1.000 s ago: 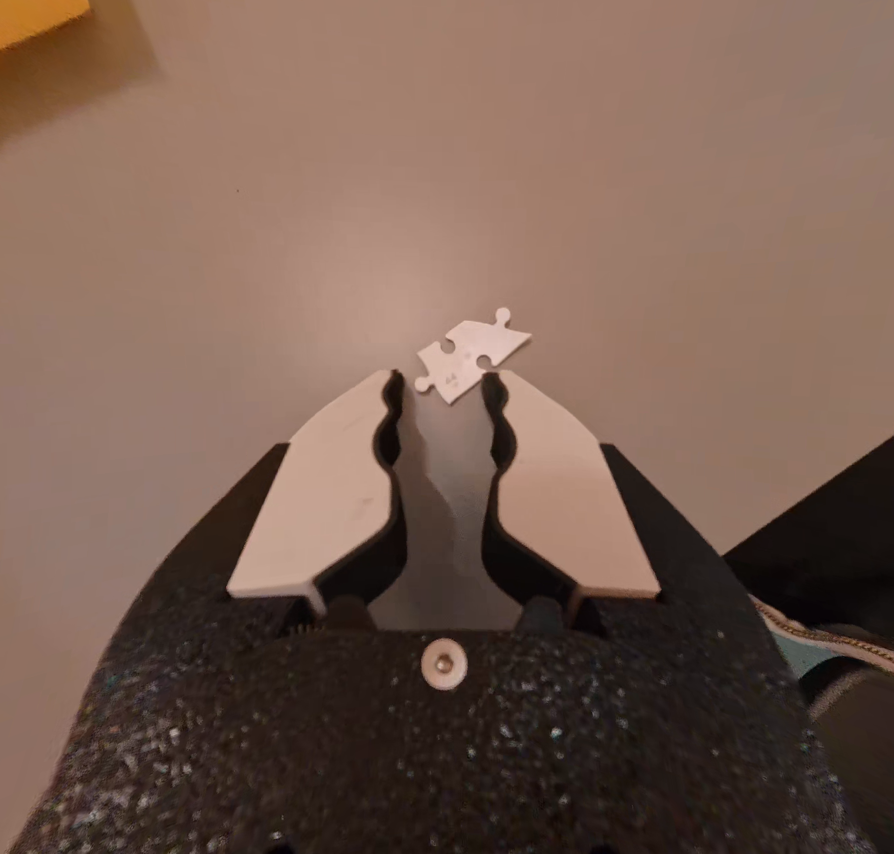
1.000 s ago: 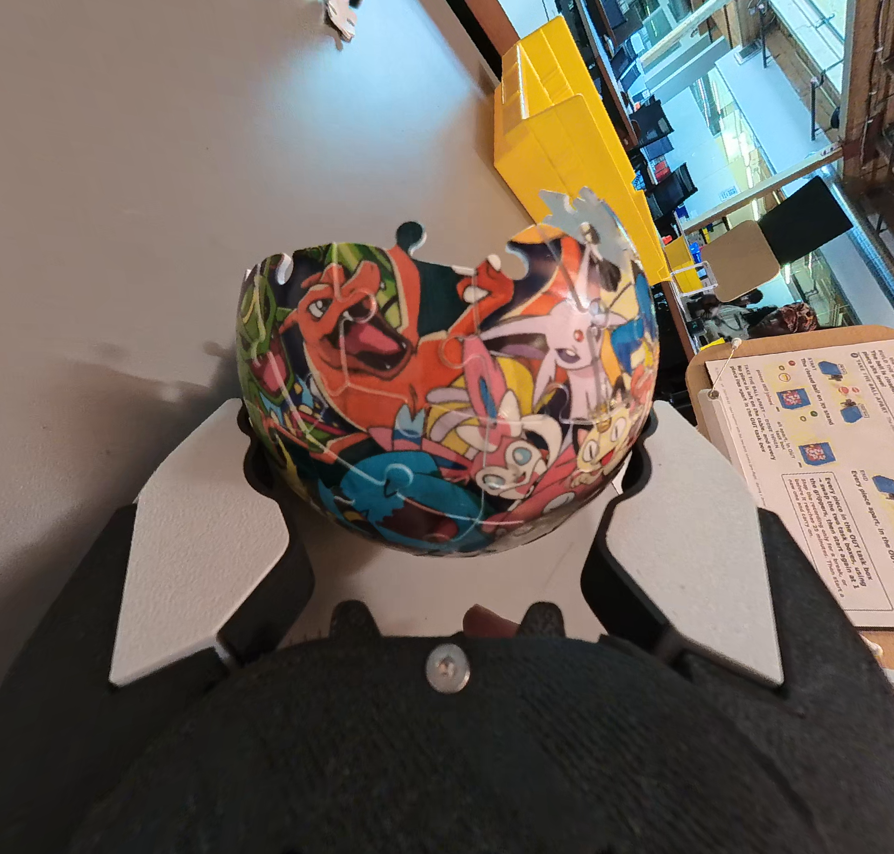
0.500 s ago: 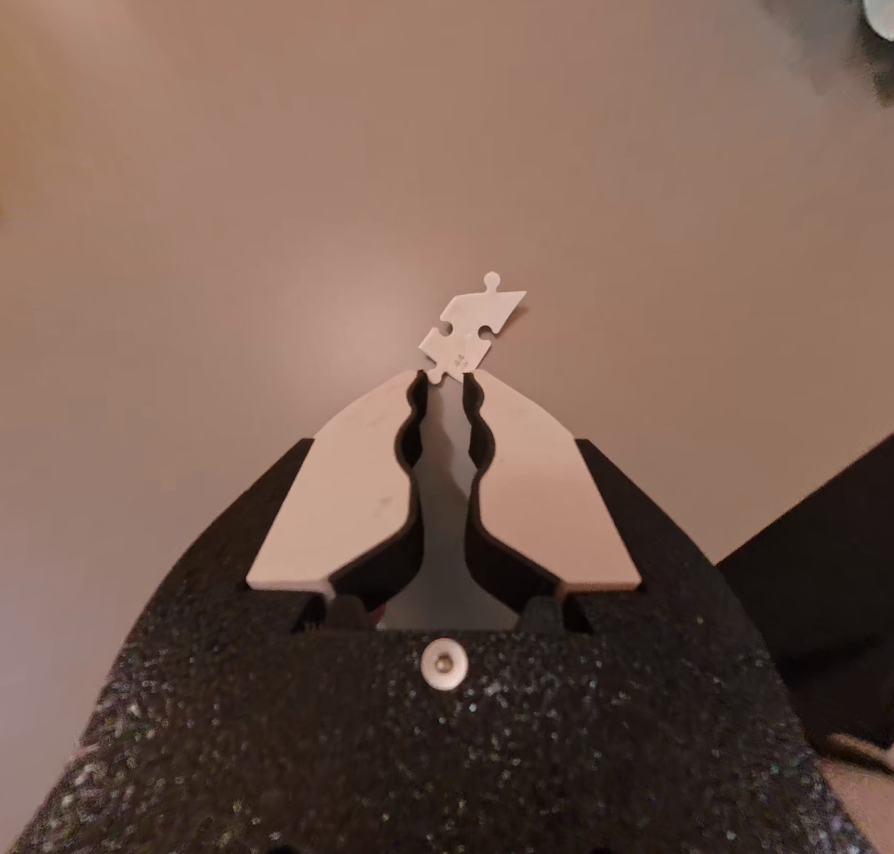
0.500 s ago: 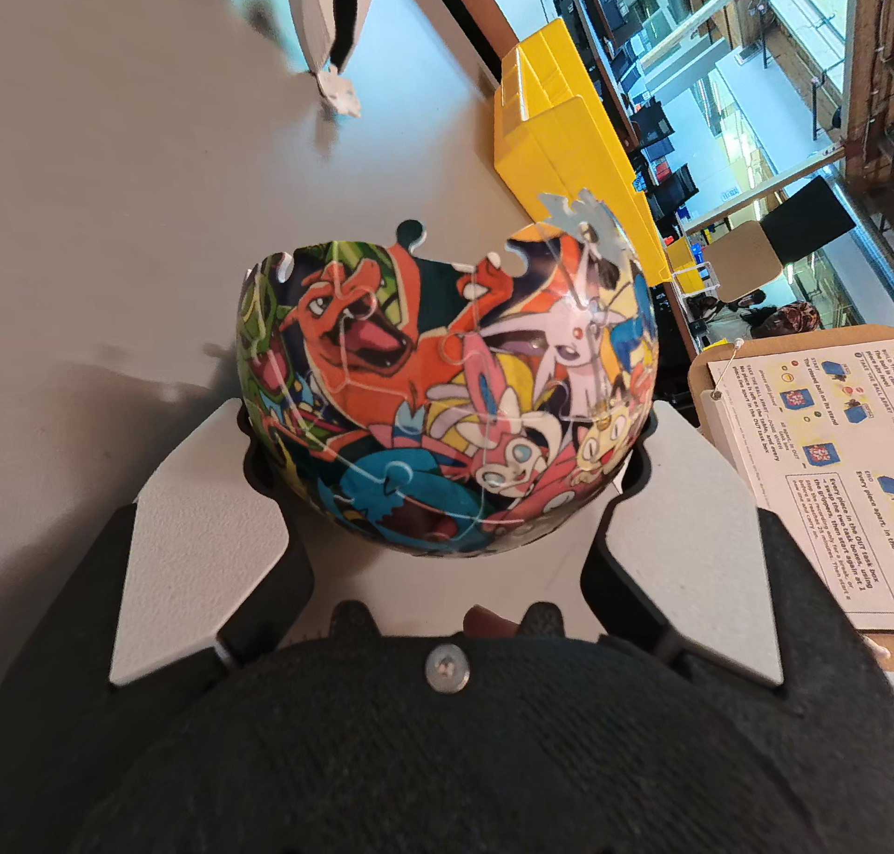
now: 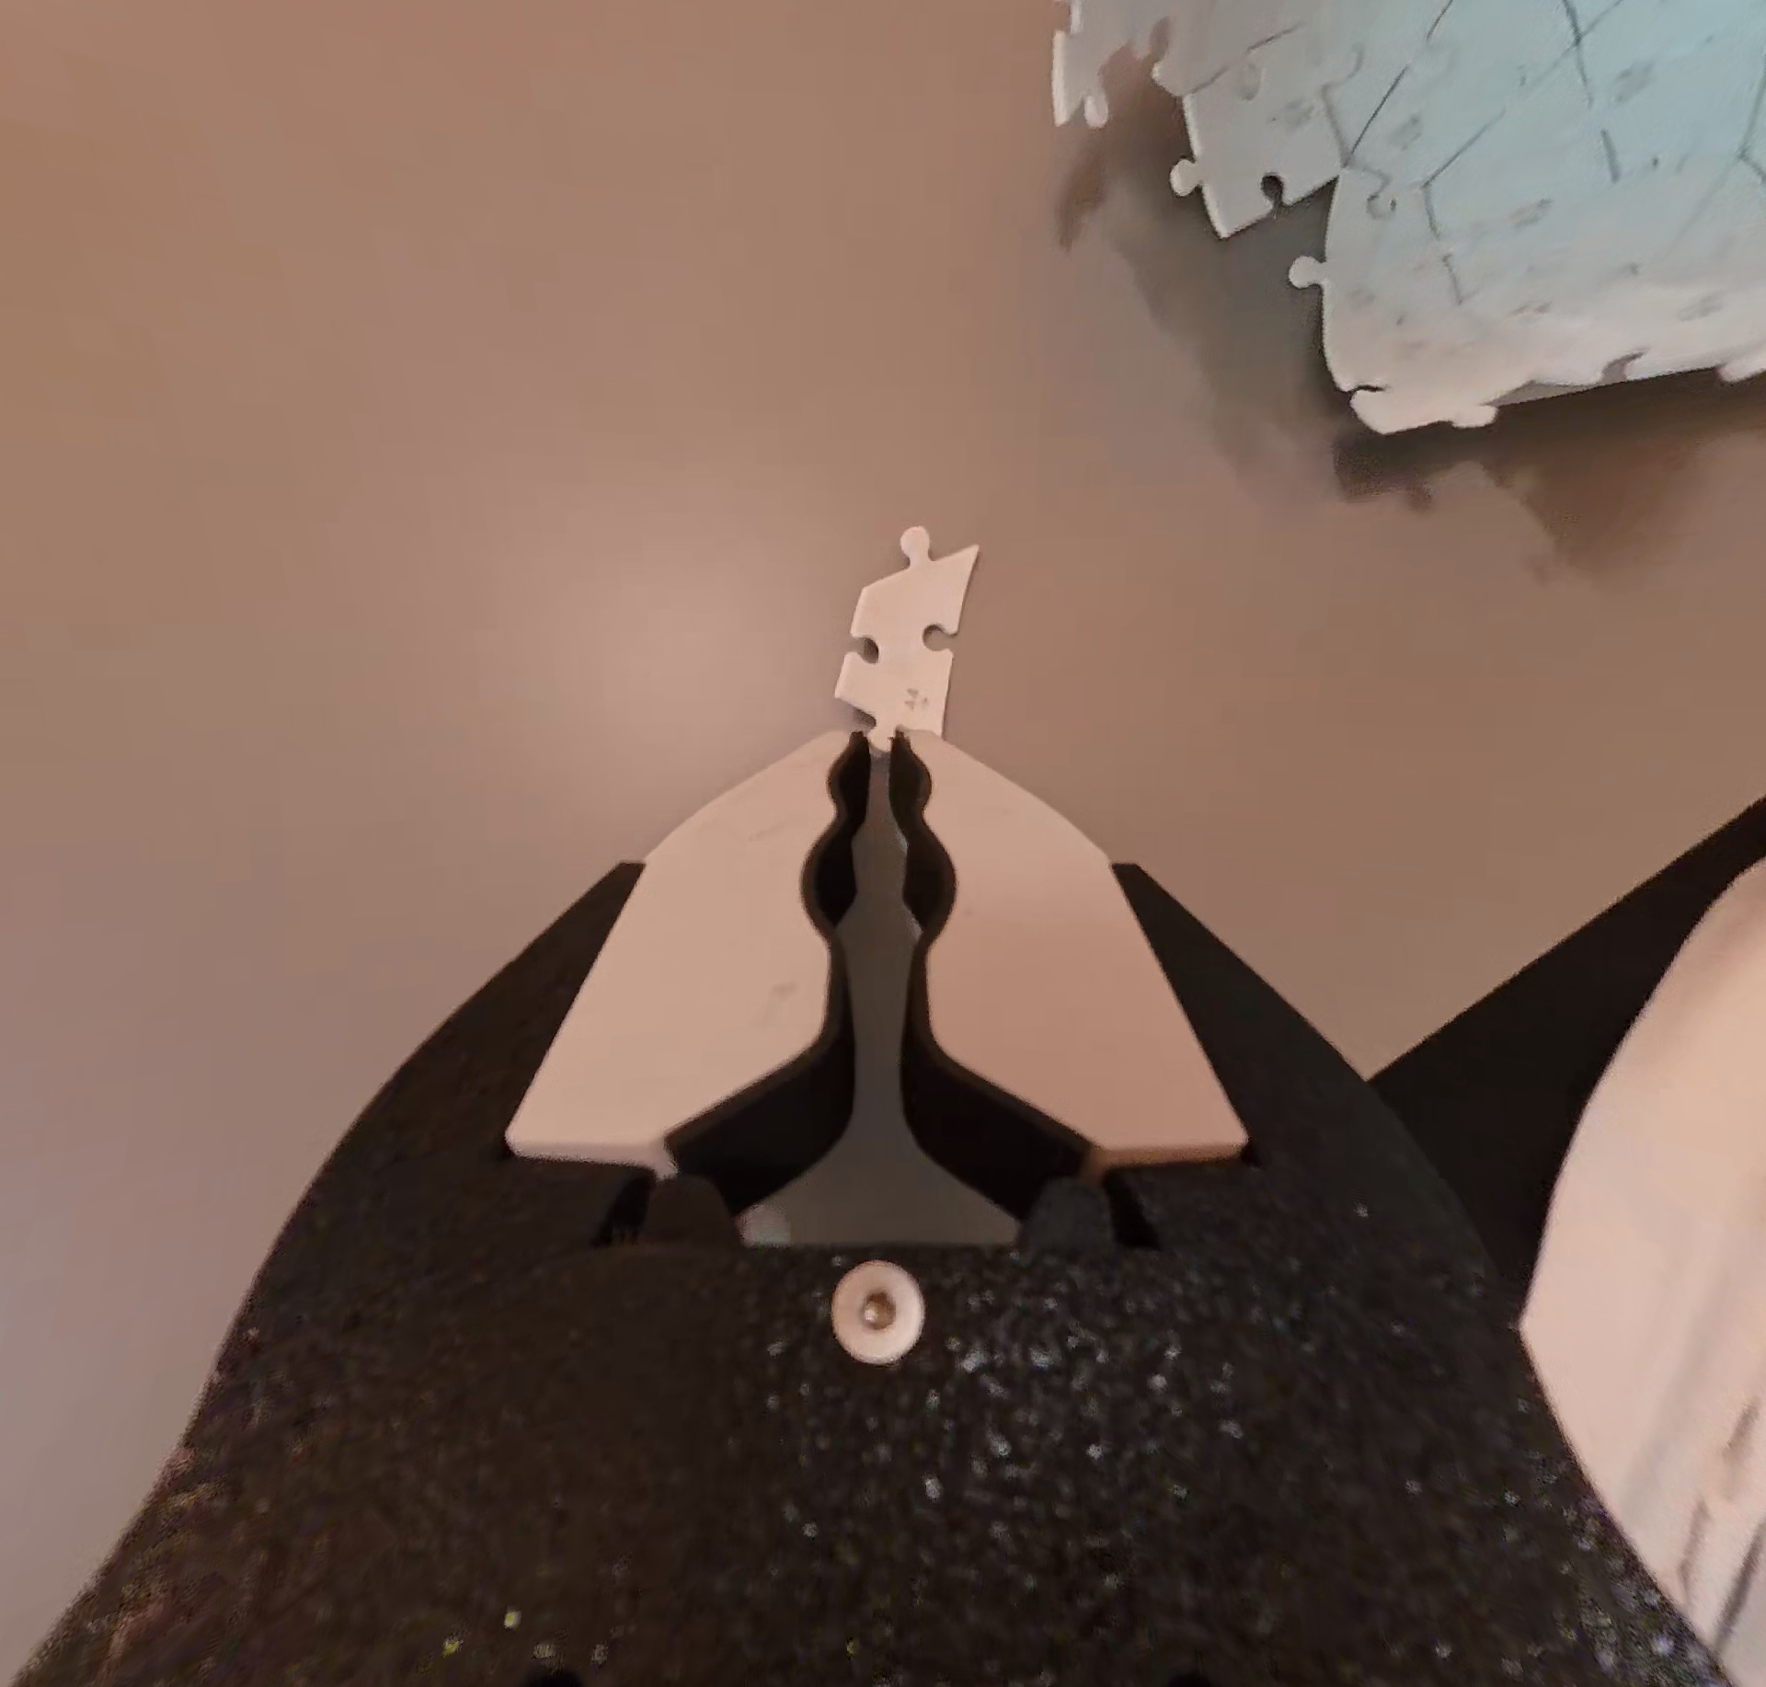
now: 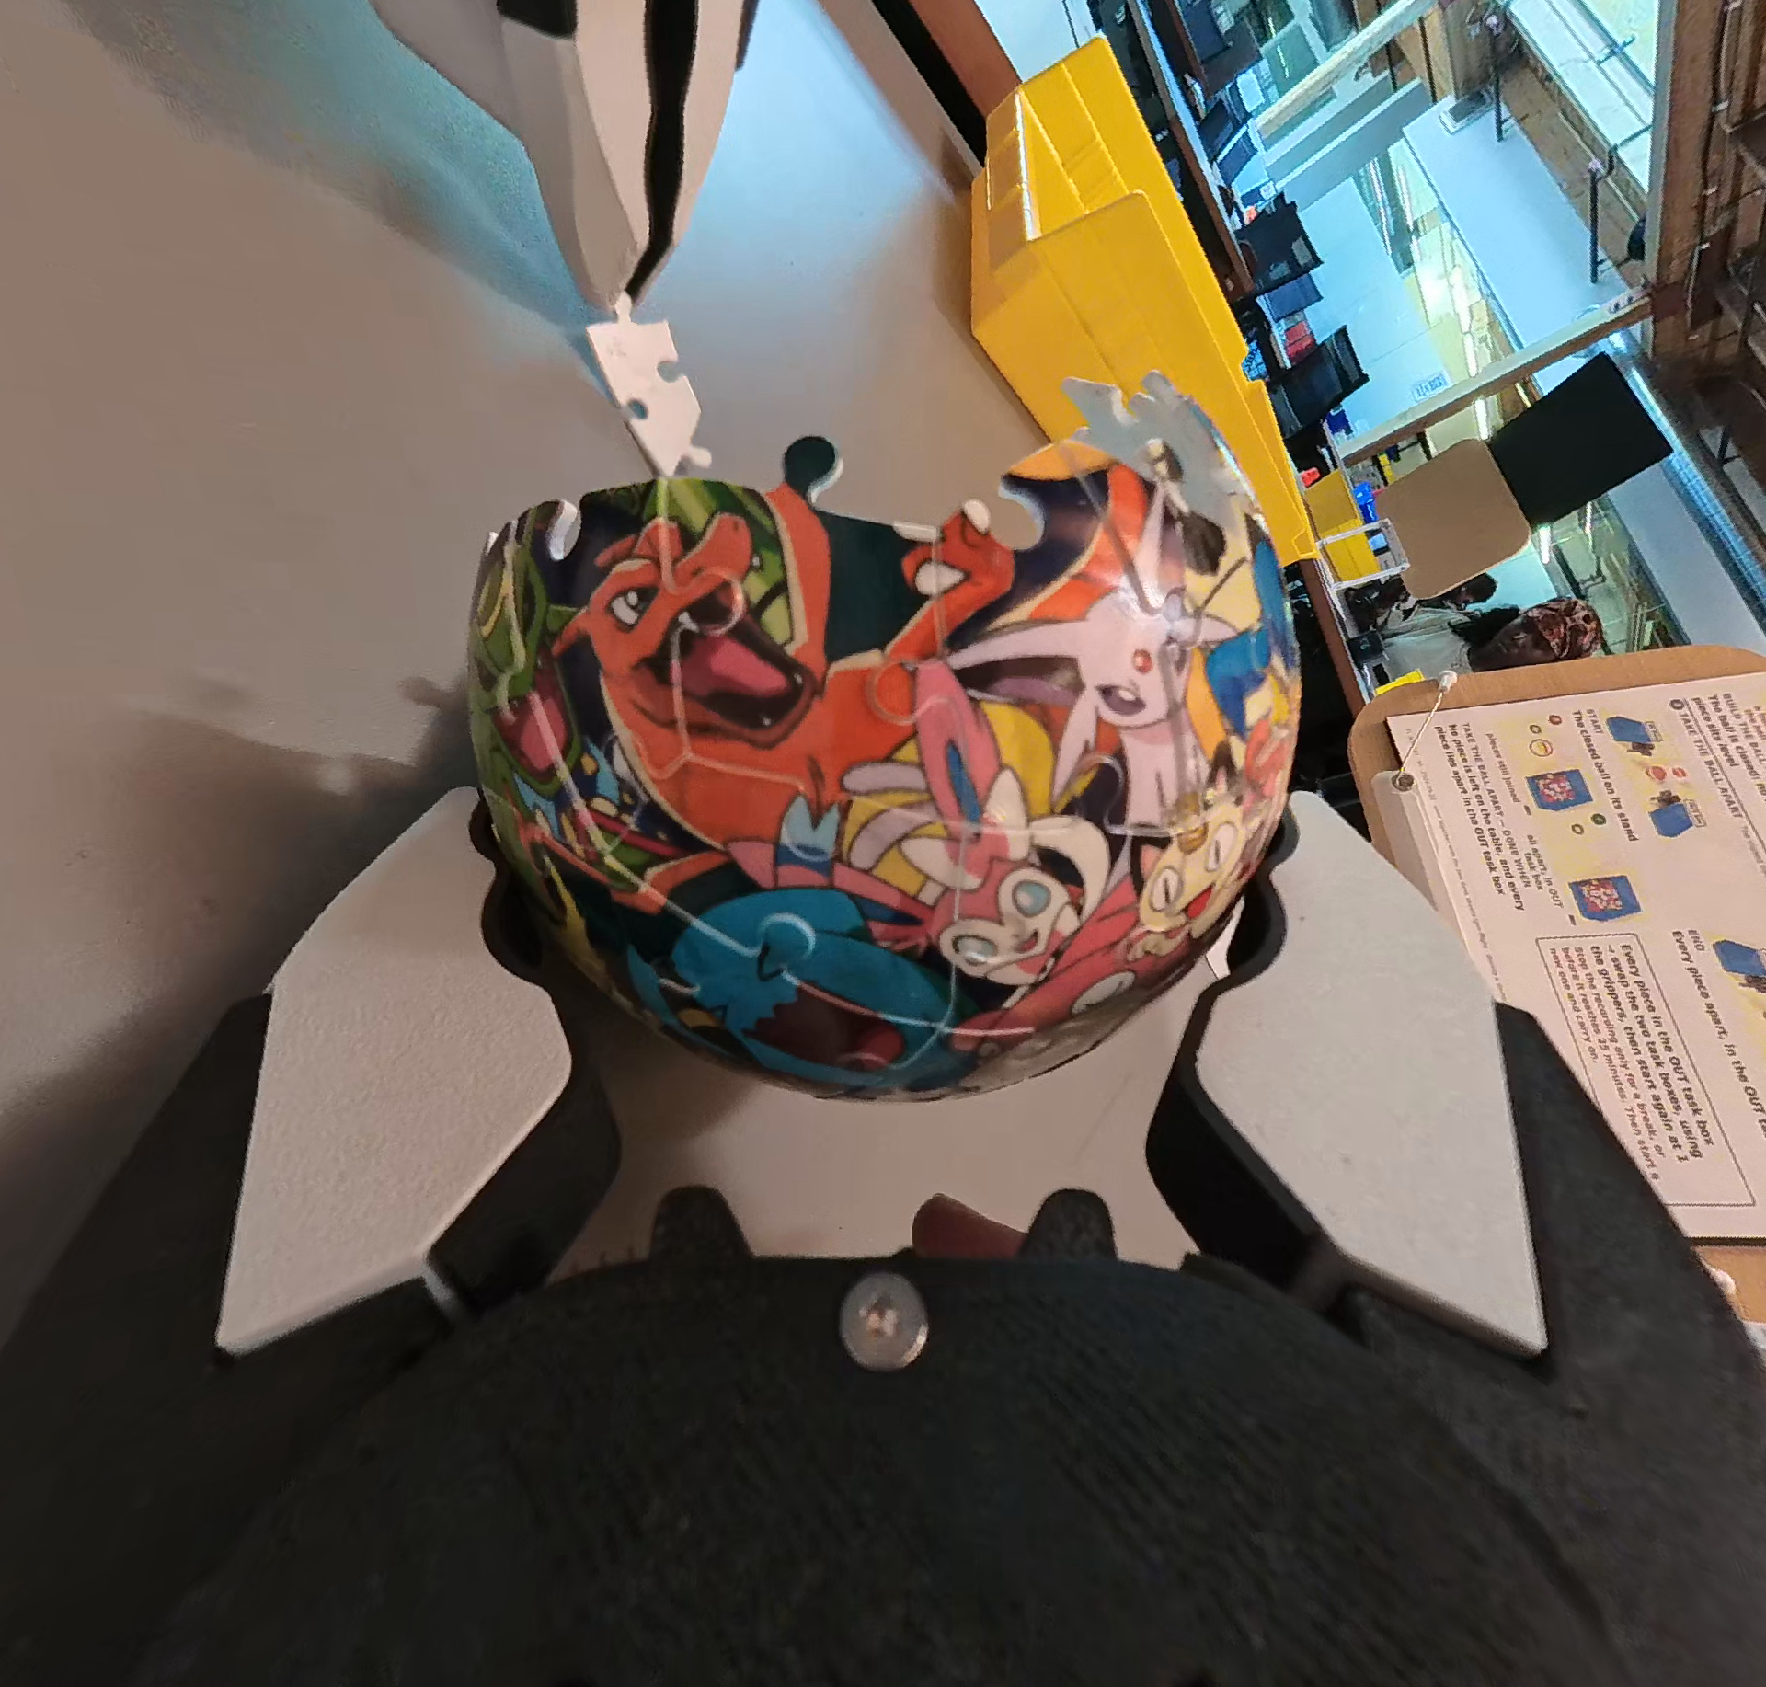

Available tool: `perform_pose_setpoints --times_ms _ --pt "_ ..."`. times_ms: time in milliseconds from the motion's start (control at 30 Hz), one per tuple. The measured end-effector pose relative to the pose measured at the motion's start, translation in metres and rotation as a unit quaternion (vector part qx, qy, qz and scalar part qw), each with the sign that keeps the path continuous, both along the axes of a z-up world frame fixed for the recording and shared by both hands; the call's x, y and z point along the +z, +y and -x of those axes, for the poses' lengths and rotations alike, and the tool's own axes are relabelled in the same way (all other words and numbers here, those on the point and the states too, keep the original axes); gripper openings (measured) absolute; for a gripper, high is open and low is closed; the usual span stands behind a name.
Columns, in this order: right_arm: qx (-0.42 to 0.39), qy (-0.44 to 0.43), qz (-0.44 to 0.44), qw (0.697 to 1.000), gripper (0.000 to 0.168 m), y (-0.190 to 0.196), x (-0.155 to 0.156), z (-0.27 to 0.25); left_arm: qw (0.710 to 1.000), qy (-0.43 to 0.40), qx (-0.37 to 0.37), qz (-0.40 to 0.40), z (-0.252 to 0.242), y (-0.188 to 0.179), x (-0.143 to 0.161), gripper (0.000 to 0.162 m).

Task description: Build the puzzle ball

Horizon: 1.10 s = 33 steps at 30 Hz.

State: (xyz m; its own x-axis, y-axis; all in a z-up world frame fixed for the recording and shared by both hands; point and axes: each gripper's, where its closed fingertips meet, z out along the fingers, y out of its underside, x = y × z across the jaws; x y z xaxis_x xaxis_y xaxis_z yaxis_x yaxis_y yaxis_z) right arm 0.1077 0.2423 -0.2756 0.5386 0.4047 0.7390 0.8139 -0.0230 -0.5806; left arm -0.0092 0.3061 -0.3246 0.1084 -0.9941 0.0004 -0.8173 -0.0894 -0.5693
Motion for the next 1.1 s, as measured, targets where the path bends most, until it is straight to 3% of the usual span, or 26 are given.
perform_pose_setpoints --times_ms 33,400,567,700,1100 --pt "0.0 0.0 0.0 1.0 0.142 0.0 0.0 0.0 1.0 0.003 -0.002 -0.004 -0.002 0.0 -0.001 0.004" --pt "0.003 -0.002 -0.001 1.0 0.142 0.001 0.0 0.003 0.984 -0.121 -0.005 0.133 -0.054 -0.045 0.028 0.003" --pt "0.004 0.002 0.0 1.0 0.142 0.002 0.0 0.003 0.99 -0.092 -0.004 0.108 -0.069 -0.049 0.015 0.004" --pt "0.005 0.001 0.0 1.0 0.142 0.002 0.0 0.003 0.984 -0.098 -0.008 0.146 -0.081 -0.059 0.016 0.004" --pt "0.004 0.005 0.0 1.0 0.142 0.002 0.0 0.002 0.987 -0.077 -0.009 0.143 -0.082 -0.066 0.006 0.004"
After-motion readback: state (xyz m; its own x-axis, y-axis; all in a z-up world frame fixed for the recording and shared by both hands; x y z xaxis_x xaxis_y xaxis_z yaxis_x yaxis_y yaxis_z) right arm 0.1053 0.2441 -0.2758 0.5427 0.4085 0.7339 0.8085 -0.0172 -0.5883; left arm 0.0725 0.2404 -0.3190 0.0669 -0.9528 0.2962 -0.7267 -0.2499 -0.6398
